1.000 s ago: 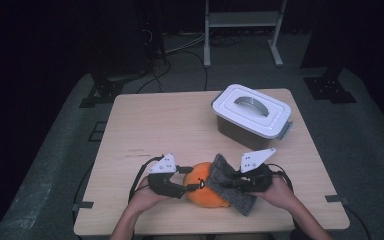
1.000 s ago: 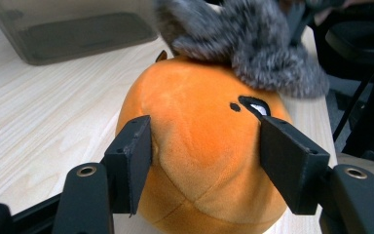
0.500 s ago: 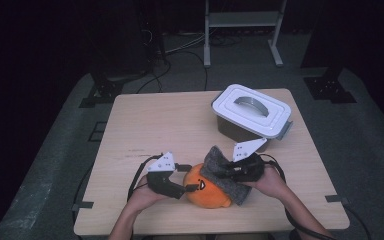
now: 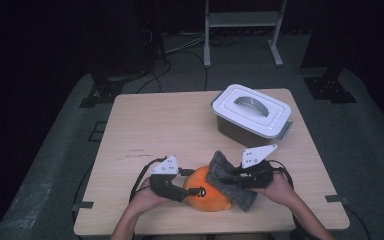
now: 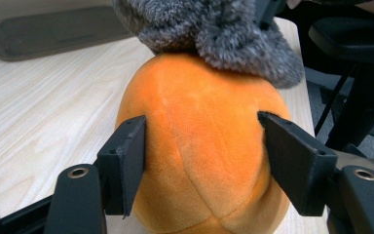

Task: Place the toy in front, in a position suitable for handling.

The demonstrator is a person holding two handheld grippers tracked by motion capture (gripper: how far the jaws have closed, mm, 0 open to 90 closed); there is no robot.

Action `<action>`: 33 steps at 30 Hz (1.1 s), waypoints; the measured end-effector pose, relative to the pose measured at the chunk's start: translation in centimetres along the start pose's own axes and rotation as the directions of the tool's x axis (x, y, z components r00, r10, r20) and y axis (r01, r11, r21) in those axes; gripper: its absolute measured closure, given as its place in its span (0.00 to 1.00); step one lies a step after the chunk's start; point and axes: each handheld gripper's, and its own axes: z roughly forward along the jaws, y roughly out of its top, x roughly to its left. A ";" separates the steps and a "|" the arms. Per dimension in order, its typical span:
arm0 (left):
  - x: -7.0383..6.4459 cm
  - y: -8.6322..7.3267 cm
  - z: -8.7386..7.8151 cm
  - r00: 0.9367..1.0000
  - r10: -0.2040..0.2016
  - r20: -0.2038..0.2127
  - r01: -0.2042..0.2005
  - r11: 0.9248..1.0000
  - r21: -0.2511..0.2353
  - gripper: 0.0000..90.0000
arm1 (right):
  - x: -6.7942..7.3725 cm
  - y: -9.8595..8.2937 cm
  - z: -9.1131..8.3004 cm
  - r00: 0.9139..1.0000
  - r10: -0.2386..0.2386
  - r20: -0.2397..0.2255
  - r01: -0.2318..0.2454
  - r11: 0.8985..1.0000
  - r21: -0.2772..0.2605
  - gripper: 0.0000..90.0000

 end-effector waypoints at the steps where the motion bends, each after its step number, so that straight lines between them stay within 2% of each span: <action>1: 0.0 0.0 0.0 1.000 0.003 0.000 -0.003 1.000 0.000 0.38 | -0.3 -0.5 -0.3 1.000 0.017 0.007 -0.017 1.000 -0.003 0.86; 6: -0.1 0.1 0.0 1.000 0.023 0.000 -0.023 1.000 0.004 0.39 | -1.4 -2.4 -1.2 0.996 0.080 0.028 -0.080 0.997 -0.010 0.86; 10: -0.2 0.1 -0.1 1.000 0.024 -0.001 -0.024 1.000 0.008 0.39 | -1.9 -3.7 -1.5 0.992 0.123 0.036 -0.123 0.992 -0.020 0.86; 16: -0.3 0.2 -0.1 0.999 0.039 0.001 -0.039 0.999 0.011 0.39 | -2.1 -4.3 -2.1 0.989 0.137 0.057 -0.137 0.991 -0.007 0.86; 19: -0.4 0.2 -0.1 0.999 0.041 0.003 -0.041 0.999 0.009 0.39 | -1.9 -3.5 -2.5 0.991 0.126 0.055 -0.125 0.992 -0.027 0.86; 23: -0.5 0.3 0.0 0.998 0.056 0.002 -0.056 0.998 0.010 0.39 | -1.3 -1.1 -2.5 0.997 0.074 0.038 -0.072 0.995 -0.063 0.86; 26: -0.7 0.4 0.0 0.998 0.068 0.006 -0.068 0.998 0.010 0.39 | -0.9 0.9 -1.8 0.999 0.030 0.020 -0.029 0.997 -0.071 0.86; 28: -1.0 0.6 0.0 0.996 0.087 0.007 -0.087 0.996 0.015 0.39 | -0.6 2.0 -1.1 1.000 0.006 0.008 -0.005 0.998 -0.064 0.86; 30: -1.3 0.8 0.1 0.995 0.103 0.009 -0.103 0.994 0.018 0.39 | -0.5 2.7 -0.3 1.000 -0.019 0.005 0.019 0.999 -0.032 0.86; 33: -1.3 0.7 0.1 0.995 0.103 0.008 -0.103 0.994 0.022 0.39 | -0.7 2.9 0.8 1.000 -0.031 -0.002 0.032 0.999 0.004 0.86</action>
